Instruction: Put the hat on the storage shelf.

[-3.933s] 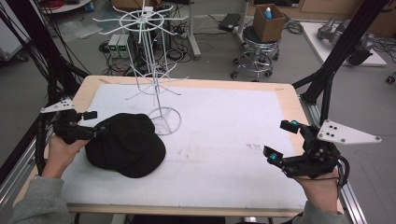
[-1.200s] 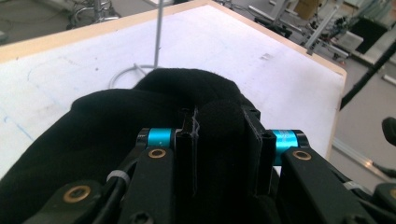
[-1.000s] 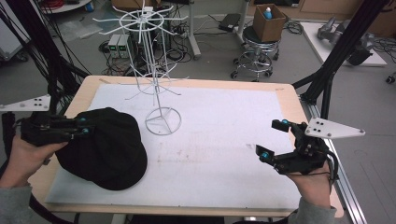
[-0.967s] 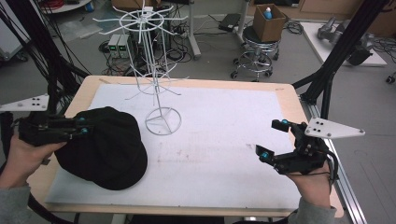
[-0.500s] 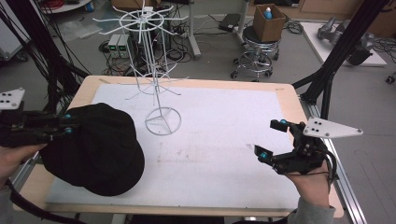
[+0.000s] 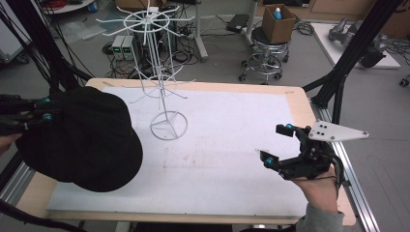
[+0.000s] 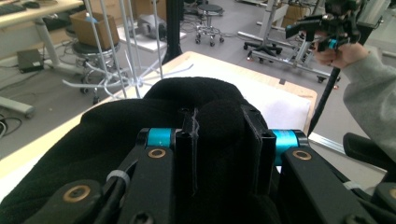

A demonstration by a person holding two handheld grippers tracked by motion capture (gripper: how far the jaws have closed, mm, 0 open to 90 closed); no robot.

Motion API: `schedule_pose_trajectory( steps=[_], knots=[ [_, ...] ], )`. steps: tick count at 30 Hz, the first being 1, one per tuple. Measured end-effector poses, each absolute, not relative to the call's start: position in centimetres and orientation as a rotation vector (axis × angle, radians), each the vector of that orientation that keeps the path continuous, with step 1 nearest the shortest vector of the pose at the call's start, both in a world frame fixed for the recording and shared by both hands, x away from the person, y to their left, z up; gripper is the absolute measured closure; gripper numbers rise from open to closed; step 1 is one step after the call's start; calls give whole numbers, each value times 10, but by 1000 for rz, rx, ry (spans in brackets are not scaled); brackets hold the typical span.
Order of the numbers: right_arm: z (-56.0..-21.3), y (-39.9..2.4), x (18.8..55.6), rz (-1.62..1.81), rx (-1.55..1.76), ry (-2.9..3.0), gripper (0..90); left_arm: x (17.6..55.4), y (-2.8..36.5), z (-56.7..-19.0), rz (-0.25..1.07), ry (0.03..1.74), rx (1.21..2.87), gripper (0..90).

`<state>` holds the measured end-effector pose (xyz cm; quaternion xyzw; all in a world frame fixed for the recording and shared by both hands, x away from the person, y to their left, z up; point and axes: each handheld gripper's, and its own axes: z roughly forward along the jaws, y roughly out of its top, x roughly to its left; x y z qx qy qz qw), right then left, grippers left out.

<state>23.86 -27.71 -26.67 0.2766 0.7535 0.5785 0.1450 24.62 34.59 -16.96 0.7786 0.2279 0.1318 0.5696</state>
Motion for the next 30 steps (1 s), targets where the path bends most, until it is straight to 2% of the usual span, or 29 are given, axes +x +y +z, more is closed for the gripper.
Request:
schedule_pose_trajectory(
  steps=[16, 30],
  knots=[
    [-275, -272, 252, 1647, 817, 2219, 16, 245, 346, -121, 384, 551, 1834, 699],
    [-276, -283, 253, 1688, 845, 2177, 16, 255, 357, -64, 356, 513, 1751, 699]
  ],
)
